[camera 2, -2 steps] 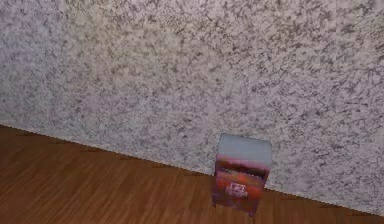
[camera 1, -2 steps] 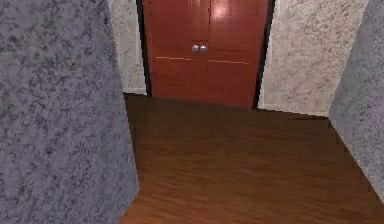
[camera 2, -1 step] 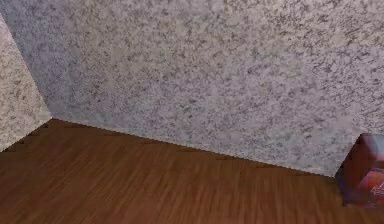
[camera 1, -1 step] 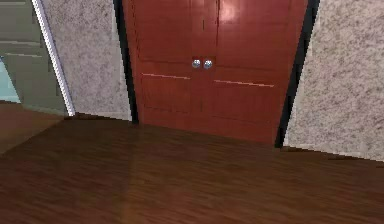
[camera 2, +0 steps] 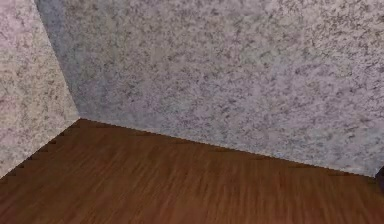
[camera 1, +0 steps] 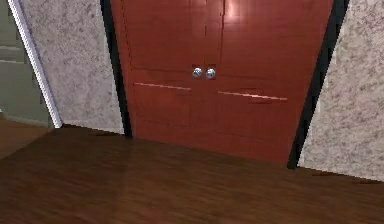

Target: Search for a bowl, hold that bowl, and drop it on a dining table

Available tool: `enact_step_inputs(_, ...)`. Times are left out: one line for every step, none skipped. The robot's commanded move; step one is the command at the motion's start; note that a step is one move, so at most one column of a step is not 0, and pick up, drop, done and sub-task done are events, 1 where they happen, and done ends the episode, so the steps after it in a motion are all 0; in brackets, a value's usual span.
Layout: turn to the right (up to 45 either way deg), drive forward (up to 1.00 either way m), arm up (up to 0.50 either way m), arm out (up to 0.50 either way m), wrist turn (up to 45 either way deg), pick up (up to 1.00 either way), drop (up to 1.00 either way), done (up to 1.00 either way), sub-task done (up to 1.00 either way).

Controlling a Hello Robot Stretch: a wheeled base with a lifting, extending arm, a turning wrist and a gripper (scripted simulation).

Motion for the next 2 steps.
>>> enact_step_inputs(-27.0,0.00,0.00,0.00,0.0,0.00,0.00,0.00,0.00)
enact_step_inputs(0.0,0.35,0.00,0.00,0.0,0.00,0.00,0.00,0.00)
